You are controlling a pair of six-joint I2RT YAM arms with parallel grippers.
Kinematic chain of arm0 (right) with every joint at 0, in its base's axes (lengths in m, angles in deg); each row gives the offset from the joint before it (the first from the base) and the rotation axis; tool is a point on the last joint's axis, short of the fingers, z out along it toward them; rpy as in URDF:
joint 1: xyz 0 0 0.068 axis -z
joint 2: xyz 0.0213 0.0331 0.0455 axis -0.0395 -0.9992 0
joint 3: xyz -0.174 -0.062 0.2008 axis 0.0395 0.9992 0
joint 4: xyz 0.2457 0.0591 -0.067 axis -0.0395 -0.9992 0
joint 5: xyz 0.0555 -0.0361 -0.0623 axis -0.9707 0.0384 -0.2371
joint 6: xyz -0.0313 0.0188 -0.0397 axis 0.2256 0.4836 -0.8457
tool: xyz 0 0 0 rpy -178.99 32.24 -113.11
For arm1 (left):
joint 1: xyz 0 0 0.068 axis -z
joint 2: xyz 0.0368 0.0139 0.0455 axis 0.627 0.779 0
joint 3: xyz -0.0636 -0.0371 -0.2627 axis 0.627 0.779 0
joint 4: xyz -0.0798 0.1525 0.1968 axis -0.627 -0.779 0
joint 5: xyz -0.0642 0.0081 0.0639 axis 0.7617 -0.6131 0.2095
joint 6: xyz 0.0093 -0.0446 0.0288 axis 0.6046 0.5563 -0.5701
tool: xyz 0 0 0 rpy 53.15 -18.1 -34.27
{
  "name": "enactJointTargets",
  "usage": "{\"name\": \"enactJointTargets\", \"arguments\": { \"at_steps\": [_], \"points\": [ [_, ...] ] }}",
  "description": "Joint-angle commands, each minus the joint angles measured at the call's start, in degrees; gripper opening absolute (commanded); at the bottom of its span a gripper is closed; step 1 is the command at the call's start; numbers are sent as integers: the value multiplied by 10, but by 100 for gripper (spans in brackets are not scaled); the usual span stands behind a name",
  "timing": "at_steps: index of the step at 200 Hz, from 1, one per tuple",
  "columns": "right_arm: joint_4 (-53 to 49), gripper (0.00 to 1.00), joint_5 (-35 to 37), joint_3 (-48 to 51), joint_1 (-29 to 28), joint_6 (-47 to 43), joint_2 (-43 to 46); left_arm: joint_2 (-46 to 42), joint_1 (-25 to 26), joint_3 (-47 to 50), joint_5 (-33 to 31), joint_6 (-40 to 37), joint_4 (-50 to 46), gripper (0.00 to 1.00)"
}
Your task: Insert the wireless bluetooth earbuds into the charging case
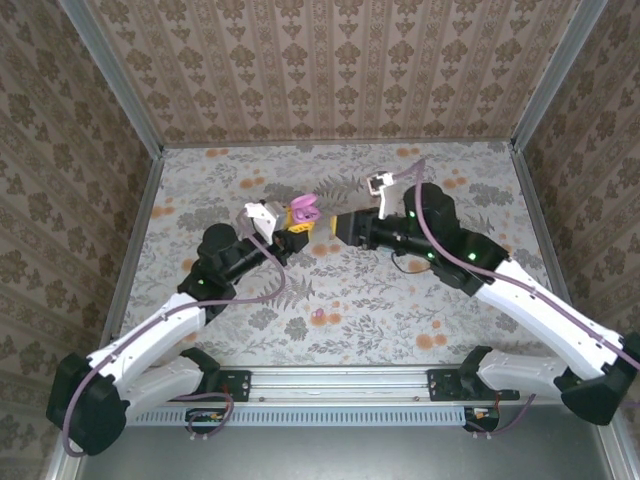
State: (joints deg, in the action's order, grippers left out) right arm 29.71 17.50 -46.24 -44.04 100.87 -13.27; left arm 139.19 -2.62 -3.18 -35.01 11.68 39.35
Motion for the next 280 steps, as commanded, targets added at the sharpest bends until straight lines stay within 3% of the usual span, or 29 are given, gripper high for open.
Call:
{"name": "enactJointTargets", "arguments": {
  "at_steps": [1, 45, 75, 101, 141, 204, 280],
  "points": [
    [-111, 40, 22, 47, 25, -25, 3, -44, -12, 0, -41, -10, -34, 31],
    [-113, 40, -43, 112, 16, -8, -87, -127, -36, 5, -73, -9, -100, 30],
    [-96, 41, -72, 116, -17, 73, -188, -169, -47, -1, -80, -14, -139, 30],
    [-27, 42, -76, 134, -53, 149, -242, -187, -51, -6, -81, -17, -158, 30],
    [-38, 42, -61, 98, -92, 173, -326, -195, -52, -15, -69, -21, -179, 31],
    [28, 41, -65, 96, -96, 210, -375, -209, -53, -16, -64, -26, -190, 31],
    [28, 37, -56, 79, -97, 234, -412, -209, -54, -16, -63, -27, -190, 32]
  ]
}}
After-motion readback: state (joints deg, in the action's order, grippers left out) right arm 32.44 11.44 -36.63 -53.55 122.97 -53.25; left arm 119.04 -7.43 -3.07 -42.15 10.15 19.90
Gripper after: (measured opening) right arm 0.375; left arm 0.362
